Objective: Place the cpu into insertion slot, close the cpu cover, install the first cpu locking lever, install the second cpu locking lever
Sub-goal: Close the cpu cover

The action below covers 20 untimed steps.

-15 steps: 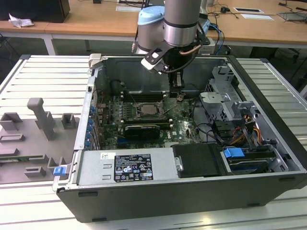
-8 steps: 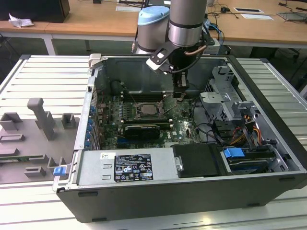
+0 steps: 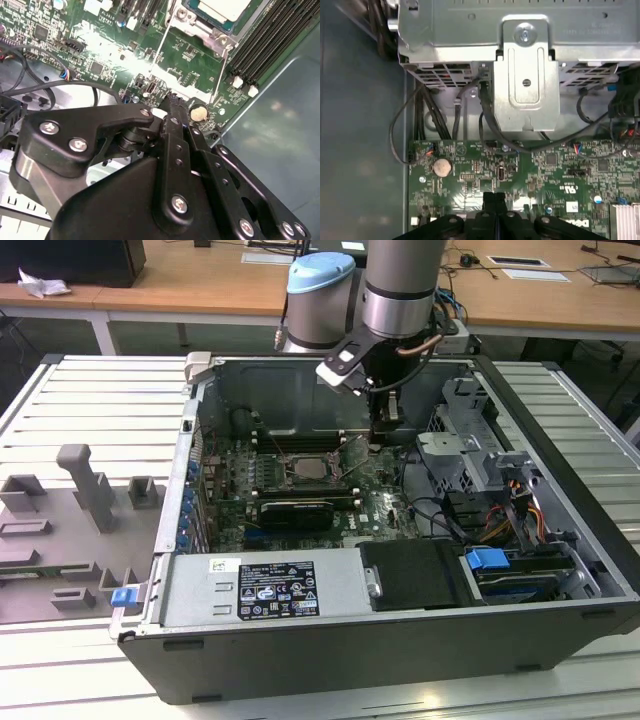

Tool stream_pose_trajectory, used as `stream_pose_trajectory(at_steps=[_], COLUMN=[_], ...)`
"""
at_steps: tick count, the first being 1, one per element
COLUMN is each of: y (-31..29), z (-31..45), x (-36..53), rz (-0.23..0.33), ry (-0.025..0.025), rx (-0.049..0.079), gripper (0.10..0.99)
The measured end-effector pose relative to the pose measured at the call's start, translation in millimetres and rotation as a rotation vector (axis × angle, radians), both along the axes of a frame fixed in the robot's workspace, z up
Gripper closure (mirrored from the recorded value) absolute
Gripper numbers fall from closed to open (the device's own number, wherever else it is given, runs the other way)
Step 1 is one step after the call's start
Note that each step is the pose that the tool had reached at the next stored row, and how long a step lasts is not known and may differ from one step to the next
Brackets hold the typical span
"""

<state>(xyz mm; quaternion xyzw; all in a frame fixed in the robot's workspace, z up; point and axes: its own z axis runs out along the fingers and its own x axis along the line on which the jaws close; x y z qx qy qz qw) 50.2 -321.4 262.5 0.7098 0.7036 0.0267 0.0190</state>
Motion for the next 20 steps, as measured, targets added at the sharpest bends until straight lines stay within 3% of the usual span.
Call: stream_pose_trajectory(at_steps=[2,9,20], y=[0.2,0.7,0.6], z=[-1.3,-17.3,-21.1], x=[2.6,7.0,-0.1], rz=[0.001,0.004,0.004], ry=[0.0007,0.0024,0.0043], rx=[0.0,0.0,0.0], gripper=[0.98,0.98,0.98])
